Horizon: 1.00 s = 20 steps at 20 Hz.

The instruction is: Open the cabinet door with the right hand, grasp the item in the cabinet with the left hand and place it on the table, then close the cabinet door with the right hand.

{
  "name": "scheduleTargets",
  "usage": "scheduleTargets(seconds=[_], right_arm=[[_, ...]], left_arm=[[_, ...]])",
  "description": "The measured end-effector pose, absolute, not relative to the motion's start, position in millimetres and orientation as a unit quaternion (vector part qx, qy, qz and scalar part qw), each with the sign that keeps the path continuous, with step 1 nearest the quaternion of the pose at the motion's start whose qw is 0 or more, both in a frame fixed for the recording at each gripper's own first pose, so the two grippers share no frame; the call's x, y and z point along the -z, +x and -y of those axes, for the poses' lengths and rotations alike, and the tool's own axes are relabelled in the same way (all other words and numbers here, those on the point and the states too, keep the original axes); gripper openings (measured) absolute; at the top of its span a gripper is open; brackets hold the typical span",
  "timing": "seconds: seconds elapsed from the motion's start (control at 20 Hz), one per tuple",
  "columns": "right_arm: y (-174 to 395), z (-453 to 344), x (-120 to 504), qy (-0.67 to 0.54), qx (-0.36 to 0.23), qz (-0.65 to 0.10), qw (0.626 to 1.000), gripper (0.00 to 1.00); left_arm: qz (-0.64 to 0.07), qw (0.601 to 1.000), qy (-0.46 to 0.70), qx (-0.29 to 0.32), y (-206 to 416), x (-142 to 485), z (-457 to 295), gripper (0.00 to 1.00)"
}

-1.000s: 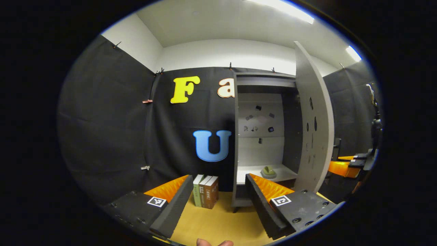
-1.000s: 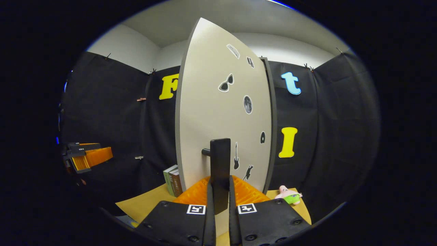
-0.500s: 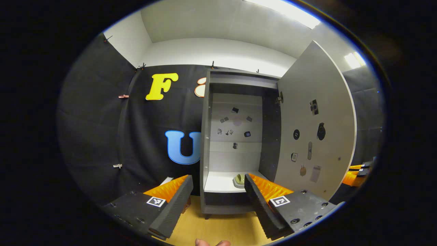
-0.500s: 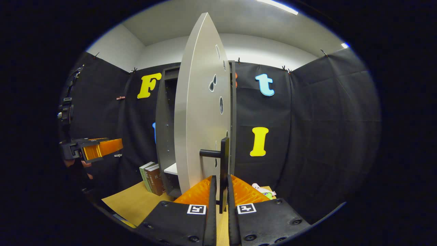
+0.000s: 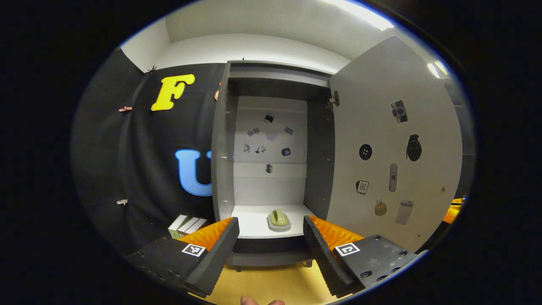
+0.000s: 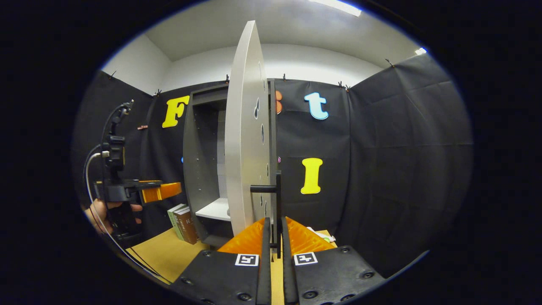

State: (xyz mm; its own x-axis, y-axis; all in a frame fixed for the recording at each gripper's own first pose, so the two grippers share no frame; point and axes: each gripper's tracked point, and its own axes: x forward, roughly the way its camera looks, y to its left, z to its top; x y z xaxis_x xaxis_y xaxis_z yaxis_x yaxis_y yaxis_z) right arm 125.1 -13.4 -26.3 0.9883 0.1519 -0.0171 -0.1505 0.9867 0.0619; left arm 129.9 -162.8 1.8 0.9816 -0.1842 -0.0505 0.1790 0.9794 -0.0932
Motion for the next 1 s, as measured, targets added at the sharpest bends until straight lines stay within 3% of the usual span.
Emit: scheduleTargets(seconds=[0.2,0.3,0.45,0.75,1.0], right_arm=[[119,22,16,0.015,-0.074,0.007,0.997,0.19],[112,38,24,0.004,-0.054,0.003,0.999,0.37],[101,62,35,-0.026,-0.031,-0.004,0.999,0.95],[98,106,39,-0.055,0.015,0.030,0.998,0.97],[98,149,46,-0.044,0.057,0.024,0.997,1.00]], left_arm=[[-0.066,0.987,-0.055,0.136,178,8,189,0.95],[-0.087,0.984,-0.039,0.152,208,9,200,0.95],[-0.137,0.977,-0.029,0.162,260,31,211,0.95],[-0.248,0.950,-0.003,0.191,347,84,239,0.88],[-0.310,0.936,0.025,0.164,401,119,242,0.77]])
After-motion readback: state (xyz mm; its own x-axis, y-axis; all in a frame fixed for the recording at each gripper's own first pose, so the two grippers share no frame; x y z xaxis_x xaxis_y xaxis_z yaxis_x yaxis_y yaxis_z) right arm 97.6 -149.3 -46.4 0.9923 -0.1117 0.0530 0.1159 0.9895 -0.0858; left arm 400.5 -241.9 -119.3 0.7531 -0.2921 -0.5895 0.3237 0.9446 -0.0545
